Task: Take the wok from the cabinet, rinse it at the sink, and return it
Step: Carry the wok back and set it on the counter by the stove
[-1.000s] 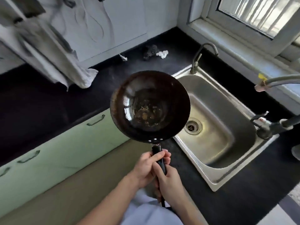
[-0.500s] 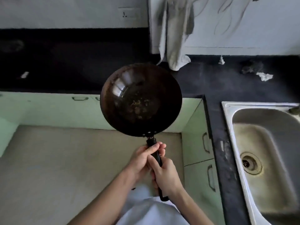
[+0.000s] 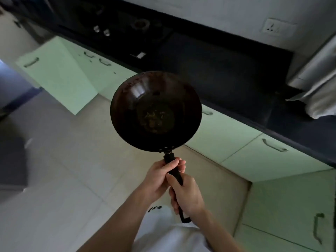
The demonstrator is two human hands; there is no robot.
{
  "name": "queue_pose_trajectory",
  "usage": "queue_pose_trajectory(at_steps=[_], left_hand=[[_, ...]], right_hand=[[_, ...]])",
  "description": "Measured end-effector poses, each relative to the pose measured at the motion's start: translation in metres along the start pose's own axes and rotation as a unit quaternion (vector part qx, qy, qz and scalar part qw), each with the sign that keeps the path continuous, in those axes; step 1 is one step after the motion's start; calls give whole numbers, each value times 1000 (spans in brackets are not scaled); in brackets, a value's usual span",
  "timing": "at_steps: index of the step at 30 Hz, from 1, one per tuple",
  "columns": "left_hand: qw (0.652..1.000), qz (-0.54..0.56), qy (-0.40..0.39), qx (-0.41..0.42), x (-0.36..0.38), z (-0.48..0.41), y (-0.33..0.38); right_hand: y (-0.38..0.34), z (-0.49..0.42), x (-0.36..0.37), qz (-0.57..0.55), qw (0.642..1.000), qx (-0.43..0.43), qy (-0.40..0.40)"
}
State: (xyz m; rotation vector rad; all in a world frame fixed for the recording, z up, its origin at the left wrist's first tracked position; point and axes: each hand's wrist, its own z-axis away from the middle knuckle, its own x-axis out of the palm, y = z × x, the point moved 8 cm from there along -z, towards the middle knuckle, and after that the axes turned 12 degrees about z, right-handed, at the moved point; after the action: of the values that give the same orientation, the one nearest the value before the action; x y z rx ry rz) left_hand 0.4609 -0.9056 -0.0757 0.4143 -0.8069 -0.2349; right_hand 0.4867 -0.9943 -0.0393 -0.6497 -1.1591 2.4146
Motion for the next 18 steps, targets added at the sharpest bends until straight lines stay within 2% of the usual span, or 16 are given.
queue_pose_trajectory(at_steps=[5,12,18], left_hand=[[996,48,42,64,-59,12,62],[981,128,92,115,-118,29,112],[967,143,124,170,-153,40,170]], right_hand=[[-37,-34,66,43,997,-10,-65],[-69,-67,132,124,980,-19,-155],[-113,-99,185,156,958,-65,-231]])
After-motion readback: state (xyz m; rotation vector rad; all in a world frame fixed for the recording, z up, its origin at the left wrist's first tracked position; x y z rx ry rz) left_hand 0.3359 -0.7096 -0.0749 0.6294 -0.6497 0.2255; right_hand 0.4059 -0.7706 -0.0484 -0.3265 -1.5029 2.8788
